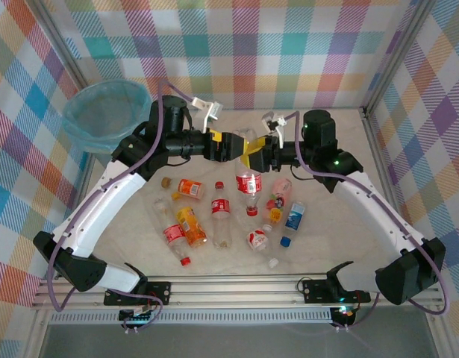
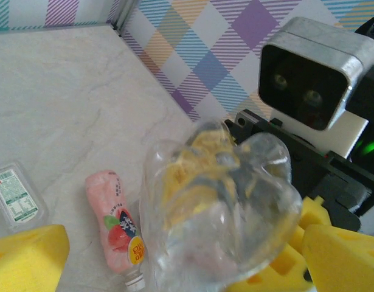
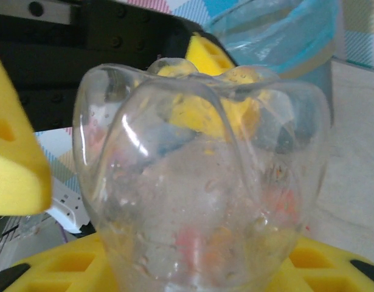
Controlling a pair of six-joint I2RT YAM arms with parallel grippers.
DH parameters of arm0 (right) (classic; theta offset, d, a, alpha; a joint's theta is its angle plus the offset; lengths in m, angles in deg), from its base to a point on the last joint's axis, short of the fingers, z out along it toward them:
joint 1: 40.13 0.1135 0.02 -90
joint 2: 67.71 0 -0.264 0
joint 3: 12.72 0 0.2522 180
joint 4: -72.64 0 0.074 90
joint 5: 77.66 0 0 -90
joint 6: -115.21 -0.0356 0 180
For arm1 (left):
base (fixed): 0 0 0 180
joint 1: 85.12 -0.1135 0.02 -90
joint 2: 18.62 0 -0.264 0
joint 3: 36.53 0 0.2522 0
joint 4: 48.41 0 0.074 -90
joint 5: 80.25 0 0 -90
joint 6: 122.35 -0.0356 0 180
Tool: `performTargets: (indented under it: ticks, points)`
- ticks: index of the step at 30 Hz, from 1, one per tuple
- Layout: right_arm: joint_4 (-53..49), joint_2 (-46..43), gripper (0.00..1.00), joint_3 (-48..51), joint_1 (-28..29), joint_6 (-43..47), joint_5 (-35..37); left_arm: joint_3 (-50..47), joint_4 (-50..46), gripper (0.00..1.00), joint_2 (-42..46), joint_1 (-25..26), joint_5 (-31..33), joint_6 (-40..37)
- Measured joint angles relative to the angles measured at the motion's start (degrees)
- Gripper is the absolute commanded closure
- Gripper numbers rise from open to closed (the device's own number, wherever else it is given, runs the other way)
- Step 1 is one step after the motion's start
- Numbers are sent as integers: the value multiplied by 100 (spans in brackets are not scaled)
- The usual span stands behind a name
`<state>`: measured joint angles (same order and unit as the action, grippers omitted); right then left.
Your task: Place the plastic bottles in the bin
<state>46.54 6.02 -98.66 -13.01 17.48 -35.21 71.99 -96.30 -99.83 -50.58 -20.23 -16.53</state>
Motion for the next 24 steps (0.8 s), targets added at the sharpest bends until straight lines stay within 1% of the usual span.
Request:
performTargets:
  ticks: [6, 12, 14, 19, 21, 24]
  points:
    - [35, 4, 51, 0, 111, 33, -118, 0, 7, 14, -7, 44, -107, -20]
    - [26, 79, 51, -17, 195, 90, -129, 0, -7, 26, -7, 59, -170, -22]
    - [22, 127, 50, -52, 221, 98, -146, 0, -4, 27, -7, 59, -195, -37]
    - [-20, 247, 49, -208, 273, 101, -184, 0, 2, 35, -7, 59, -214, -42]
    - [-37, 262, 46, -219, 271, 103, -179, 0, -2, 37, -7, 59, -203, -42]
    - [-61, 262, 41, -225, 273, 116, -129, 0, -7, 46, -4, 63, -151, -39]
